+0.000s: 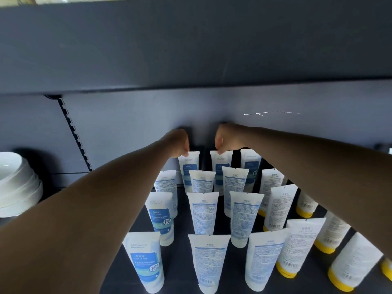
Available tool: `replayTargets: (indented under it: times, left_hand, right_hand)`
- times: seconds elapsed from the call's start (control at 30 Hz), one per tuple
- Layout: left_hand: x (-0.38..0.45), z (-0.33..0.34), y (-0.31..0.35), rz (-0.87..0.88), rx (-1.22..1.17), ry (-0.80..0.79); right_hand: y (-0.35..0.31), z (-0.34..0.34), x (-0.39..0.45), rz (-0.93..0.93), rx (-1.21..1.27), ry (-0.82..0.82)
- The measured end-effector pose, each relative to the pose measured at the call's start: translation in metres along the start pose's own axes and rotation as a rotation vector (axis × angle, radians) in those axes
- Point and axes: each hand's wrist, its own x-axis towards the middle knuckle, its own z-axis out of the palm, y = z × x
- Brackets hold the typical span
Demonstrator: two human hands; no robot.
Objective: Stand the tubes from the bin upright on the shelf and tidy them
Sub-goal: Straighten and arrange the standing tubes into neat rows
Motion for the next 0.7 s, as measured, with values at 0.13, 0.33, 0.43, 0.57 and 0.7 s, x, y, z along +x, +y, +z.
replayTargets:
  times: [0.13, 0.33, 0.43, 0.57, 0.7]
  left_hand:
    - [-0.008, -0.007, 0.008, -0.003, -0.010, 0.010]
    - [-0.033, -0.023, 0.030, -0.006, -0.010, 0.084]
    - [-0.051, -0.032, 0.050, 0.002, -0.034, 0.111]
    - [-0.077, -0.037, 0.084, 0.045, -0.064, 0.098]
    - [-0.104, -0.034, 0.116, 0.125, -0.069, 0.076]
  right_hand:
    - [0.013, -0.004, -0.011, 0.037, 0.110, 0.088]
    - [0.031, -0.016, -0.053, 0.087, 0.088, 0.144]
    - [0.039, -0.019, -0.083, 0.113, 0.086, 0.166]
    - [0.044, -0.023, -0.132, 0.161, 0.119, 0.179]
    - [0.048, -0.025, -0.190, 0.237, 0.131, 0.194]
